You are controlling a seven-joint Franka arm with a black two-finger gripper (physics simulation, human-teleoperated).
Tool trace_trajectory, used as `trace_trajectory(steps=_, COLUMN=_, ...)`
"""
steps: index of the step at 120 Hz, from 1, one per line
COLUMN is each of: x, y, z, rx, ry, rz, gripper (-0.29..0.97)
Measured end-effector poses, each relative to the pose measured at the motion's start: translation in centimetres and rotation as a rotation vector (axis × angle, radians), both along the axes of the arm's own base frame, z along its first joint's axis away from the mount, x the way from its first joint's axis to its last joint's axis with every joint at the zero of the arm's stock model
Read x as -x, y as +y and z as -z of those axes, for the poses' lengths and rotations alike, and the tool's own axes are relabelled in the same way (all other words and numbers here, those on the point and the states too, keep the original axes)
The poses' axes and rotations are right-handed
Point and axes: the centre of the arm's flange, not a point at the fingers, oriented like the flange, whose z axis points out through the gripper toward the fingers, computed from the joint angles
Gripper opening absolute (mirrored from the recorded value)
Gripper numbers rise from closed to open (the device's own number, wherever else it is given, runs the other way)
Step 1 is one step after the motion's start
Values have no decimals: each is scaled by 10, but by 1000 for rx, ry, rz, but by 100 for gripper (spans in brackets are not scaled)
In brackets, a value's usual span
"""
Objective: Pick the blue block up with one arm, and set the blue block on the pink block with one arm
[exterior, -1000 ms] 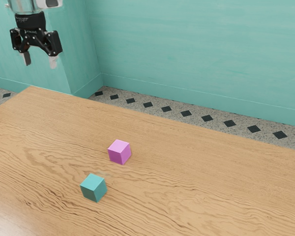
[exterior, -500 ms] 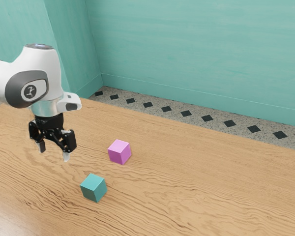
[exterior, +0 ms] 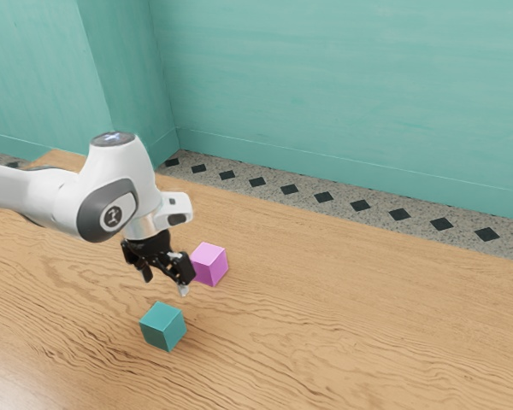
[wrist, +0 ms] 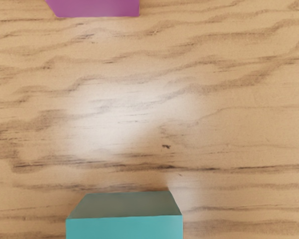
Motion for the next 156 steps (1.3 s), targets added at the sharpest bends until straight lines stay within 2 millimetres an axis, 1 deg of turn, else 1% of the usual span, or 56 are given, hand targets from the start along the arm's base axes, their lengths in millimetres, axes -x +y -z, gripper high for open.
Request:
trace_trajectory(steps=21, x=14, y=6, z=13, rx=29, ry=-29, rz=-20, gripper=68)
trace_trajectory(steps=42, x=13, y=7, z=27, rx=42, ry=-34, rz=-33, gripper=68)
trace_trajectory(steps=53, x=12, y=8, z=31, rx=44, ry=-37, rz=-34, gripper=68)
trace_trajectory(steps=73, x=12, y=7, z=46, rx=48, ry=-17, rz=-33, gripper=68)
trace_trajectory(steps=111, x=27, y=9, z=59, rx=47, ry=0, rz=-40, gripper=68)
trace_trajectory(steps=121, x=28, y=10, z=62, rx=49, ry=6, rz=-43, gripper=68)
trace_trajectory(steps=147, x=29, y=14, z=81, rx=54, ry=38, rz=-56, gripper=68)
trace_trajectory(steps=156, x=29, y=15, z=85, rx=52, ry=45, rz=-58, gripper=68)
